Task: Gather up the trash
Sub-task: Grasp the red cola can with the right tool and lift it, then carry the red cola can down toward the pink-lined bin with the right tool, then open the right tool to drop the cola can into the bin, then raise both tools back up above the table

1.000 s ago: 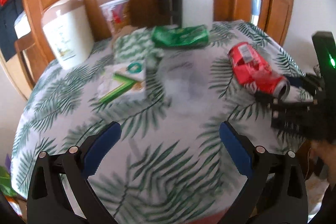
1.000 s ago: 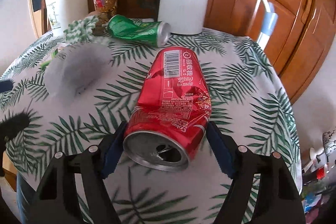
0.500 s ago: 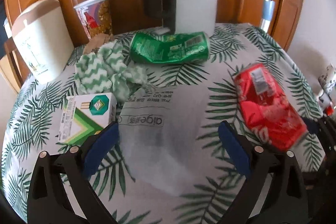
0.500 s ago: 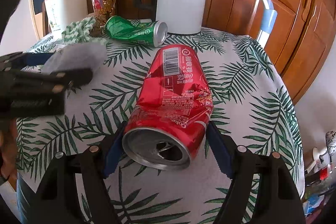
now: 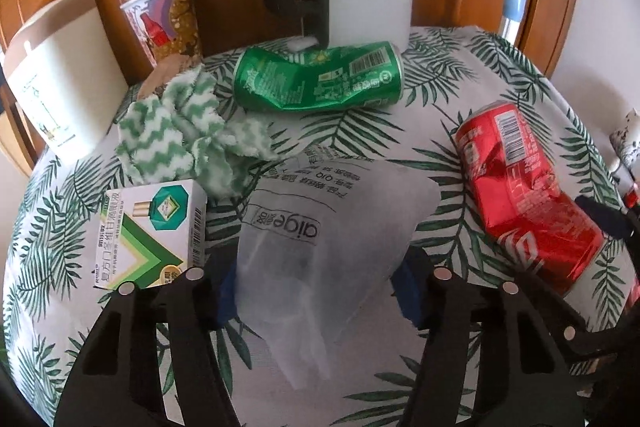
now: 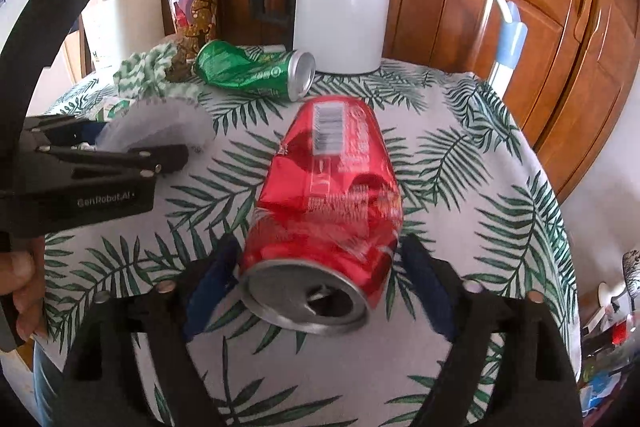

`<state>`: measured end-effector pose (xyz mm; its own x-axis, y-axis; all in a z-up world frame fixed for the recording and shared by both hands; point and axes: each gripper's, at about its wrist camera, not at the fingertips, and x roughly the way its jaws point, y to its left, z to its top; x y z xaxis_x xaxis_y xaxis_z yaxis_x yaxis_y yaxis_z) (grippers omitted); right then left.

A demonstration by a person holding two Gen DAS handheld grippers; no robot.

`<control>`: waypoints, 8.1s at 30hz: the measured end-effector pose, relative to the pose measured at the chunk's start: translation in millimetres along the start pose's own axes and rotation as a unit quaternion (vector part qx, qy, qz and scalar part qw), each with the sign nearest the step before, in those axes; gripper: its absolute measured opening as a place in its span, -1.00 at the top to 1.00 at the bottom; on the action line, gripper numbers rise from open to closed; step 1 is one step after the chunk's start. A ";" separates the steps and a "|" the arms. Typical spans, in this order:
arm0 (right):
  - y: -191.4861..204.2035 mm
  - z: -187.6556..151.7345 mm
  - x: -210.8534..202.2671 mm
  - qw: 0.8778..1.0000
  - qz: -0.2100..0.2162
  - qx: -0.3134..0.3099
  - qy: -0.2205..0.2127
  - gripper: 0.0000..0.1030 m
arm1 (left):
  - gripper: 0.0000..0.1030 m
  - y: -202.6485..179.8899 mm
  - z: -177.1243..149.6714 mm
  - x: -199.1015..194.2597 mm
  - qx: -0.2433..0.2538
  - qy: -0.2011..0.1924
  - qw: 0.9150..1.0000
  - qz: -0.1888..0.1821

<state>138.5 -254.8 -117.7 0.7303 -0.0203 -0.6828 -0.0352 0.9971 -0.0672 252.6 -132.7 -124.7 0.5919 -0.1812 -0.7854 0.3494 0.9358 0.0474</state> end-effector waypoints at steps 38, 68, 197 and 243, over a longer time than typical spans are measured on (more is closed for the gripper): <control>11.9 6.3 -28.4 0.997 0.048 0.002 -0.063 -0.49 | -0.02 5.8 -22.1 -25.3 -0.003 -0.020 1.000 -0.015; 22.8 6.4 -62.5 0.993 0.073 -0.004 -0.089 -0.48 | -0.01 16.7 -47.3 -61.1 -0.011 -0.049 0.999 -0.022; 149.6 -334.1 103.8 0.932 0.168 -0.079 0.313 -0.64 | -0.30 44.5 -396.2 111.0 -0.054 0.290 0.955 -0.026; 73.0 -168.5 -96.6 0.991 0.122 -0.048 0.034 -0.90 | -0.88 62.8 -250.8 -134.5 -0.033 0.010 0.999 0.020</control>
<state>-49.5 -192.4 -179.3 0.6448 0.2118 -0.7345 -0.2719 0.9616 0.0386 12.8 26.2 -170.9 0.5897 -0.1389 -0.7956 0.2767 0.9602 0.0375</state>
